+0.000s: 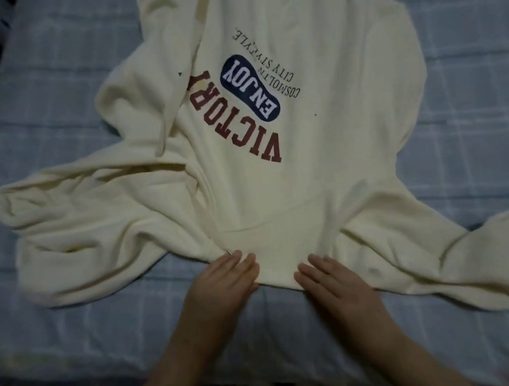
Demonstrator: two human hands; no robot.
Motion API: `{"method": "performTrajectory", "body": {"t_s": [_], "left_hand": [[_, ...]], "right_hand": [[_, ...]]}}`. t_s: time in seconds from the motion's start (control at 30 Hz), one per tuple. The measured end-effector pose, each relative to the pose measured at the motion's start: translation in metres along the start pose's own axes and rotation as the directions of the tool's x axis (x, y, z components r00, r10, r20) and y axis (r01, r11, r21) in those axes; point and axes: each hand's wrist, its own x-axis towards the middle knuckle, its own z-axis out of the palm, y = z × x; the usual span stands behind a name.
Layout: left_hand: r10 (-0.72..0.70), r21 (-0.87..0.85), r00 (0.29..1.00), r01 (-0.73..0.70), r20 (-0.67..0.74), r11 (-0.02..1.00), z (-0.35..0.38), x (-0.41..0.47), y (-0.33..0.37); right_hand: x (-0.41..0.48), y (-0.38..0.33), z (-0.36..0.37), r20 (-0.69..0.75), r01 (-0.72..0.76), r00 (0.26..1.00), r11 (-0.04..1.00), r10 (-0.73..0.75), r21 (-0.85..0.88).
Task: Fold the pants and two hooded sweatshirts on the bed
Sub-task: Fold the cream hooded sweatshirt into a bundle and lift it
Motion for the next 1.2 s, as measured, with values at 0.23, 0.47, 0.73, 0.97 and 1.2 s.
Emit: {"method": "performTrajectory", "body": {"t_s": [0.23,0.47,0.73,0.97,1.2], "left_hand": [[-0.059,0.067,0.998,0.06,-0.01,0.996,-0.035,0.039,-0.035],[-0.337,0.267,0.923,0.283,0.185,0.921,-0.002,0.044,-0.096],[-0.288,0.113,0.904,0.265,0.315,0.957,-0.017,0.045,-0.103],[-0.203,-0.117,0.977,0.209,0.06,0.971,-0.117,0.038,-0.219],[-0.369,-0.331,0.788,0.562,0.492,0.758,-0.126,0.022,-0.305]], "right_hand": [[0.05,-0.014,0.003,-0.022,-0.22,0.974,0.966,0.225,0.138],[0.108,-0.003,0.049,0.221,-0.323,0.913,0.938,0.343,-0.124],[0.12,-0.021,0.043,0.22,-0.407,0.87,0.895,0.441,-0.183],[0.153,-0.153,0.054,0.076,-0.698,0.71,0.686,0.7,0.206],[0.195,-0.235,0.1,0.239,-0.864,0.336,0.197,0.911,0.464]]}}
